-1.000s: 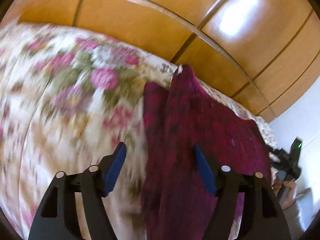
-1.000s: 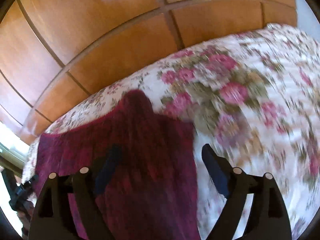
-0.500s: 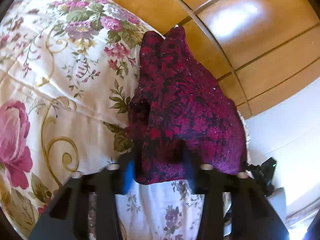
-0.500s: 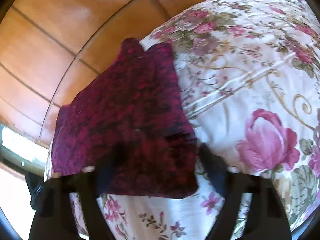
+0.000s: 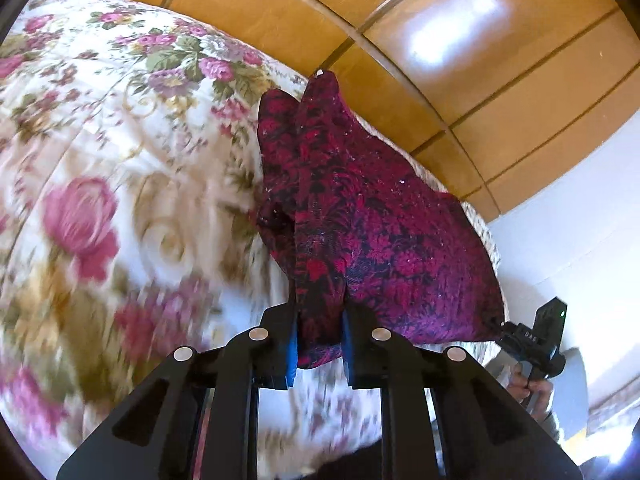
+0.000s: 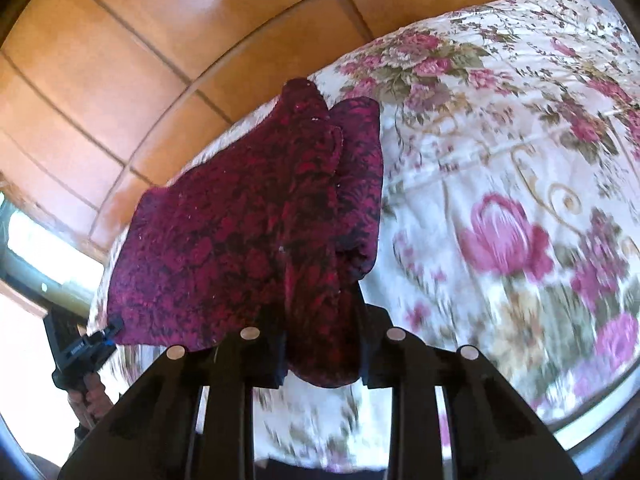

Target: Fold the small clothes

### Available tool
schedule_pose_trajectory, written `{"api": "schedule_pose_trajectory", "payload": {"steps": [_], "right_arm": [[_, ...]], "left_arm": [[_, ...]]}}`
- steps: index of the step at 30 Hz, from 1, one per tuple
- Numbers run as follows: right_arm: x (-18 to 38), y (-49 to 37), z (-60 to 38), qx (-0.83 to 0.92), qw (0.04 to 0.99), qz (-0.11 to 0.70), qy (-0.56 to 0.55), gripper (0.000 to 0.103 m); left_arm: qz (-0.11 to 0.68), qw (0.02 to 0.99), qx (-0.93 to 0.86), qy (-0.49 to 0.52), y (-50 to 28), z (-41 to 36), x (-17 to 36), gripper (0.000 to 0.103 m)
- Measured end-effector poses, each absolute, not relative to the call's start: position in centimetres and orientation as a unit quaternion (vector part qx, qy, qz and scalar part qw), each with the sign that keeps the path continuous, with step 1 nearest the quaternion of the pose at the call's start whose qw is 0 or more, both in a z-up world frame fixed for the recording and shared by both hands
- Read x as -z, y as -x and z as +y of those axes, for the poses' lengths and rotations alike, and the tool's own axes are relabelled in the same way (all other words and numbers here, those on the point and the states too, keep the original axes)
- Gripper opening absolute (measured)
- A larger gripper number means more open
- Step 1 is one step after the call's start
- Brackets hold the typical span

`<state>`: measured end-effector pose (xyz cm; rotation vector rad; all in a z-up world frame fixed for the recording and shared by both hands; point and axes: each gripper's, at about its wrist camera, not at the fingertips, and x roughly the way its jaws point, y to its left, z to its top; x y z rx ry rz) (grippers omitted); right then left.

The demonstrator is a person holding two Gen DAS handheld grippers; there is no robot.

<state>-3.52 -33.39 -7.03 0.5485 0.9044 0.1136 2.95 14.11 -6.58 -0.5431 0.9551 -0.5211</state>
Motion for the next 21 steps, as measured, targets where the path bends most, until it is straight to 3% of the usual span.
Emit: {"api": "schedule_pose_trajectory", "payload": {"steps": [4, 7, 8, 9, 10, 21], "right_arm": [[7.2, 5.1, -33.2, -0.055, 0.858, 0.446, -0.249, 0.027], [6.2, 4.7, -34.1, -0.047, 0.864, 0.432, -0.253, 0.046], [5.7, 4.5, -34.5, -0.041, 0.869, 0.421, -0.257, 0.056], [5.2, 4.2, -34.9, -0.034, 0.873, 0.412, -0.259, 0.061], [4.6, 3.4, -35.3, -0.027, 0.879, 0.402, -0.257, 0.065], [4.9, -8.4, -34.4, 0.014, 0.881, 0.423, -0.212, 0.064]], "left_arm": [[0.46, 0.815, 0.242, 0.256, -0.9, 14.8, 6.7, 0.02], [0.448, 0.819, 0.234, 0.273, -1.5, 16.0, 6.1, 0.024], [0.439, 0.822, 0.232, 0.28, -2.0, 16.5, 5.6, 0.029], [0.431, 0.826, 0.228, 0.282, -2.3, 17.0, 5.3, 0.042], [0.423, 0.832, 0.222, 0.283, -2.7, 17.2, 4.8, 0.045], [0.433, 0.839, 0.219, 0.246, -13.3, 13.2, 4.1, 0.045]]}}
